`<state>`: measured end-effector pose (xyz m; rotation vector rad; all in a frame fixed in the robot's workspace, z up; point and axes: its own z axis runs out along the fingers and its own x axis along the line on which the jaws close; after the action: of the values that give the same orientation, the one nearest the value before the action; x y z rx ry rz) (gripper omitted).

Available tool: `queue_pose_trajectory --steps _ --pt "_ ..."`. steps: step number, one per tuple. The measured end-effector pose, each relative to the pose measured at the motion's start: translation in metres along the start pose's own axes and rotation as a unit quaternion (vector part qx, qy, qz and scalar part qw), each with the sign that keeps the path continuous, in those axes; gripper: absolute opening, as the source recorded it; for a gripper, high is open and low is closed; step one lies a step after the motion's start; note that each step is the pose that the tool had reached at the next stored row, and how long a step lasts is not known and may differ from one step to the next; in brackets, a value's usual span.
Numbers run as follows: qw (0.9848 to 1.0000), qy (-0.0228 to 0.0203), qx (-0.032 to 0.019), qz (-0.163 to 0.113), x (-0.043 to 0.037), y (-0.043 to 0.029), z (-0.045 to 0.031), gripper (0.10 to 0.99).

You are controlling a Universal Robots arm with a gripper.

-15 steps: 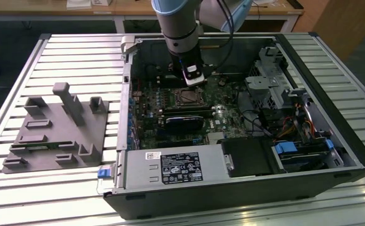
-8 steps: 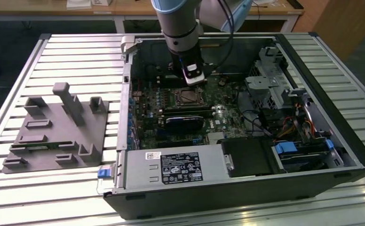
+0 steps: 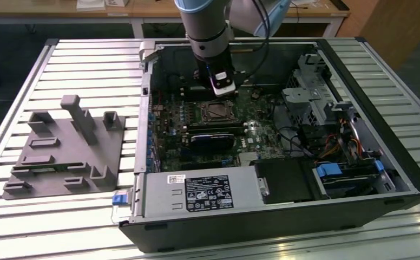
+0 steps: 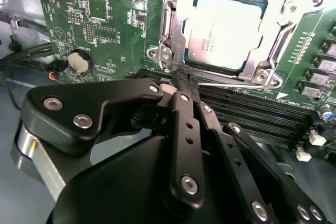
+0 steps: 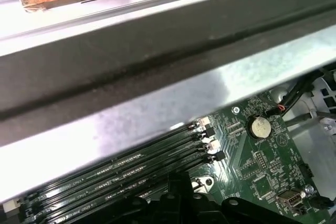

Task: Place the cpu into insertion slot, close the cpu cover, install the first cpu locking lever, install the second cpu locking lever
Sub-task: 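Install the first cpu locking lever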

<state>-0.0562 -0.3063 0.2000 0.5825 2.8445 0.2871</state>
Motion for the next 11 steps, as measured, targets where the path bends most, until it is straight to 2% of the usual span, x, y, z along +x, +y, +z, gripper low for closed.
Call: queue_pose_trajectory --steps 11 --pt "1.0000 0.0005 -0.0012 0.000 0.0092 -0.0026 -0.0024 0.106"
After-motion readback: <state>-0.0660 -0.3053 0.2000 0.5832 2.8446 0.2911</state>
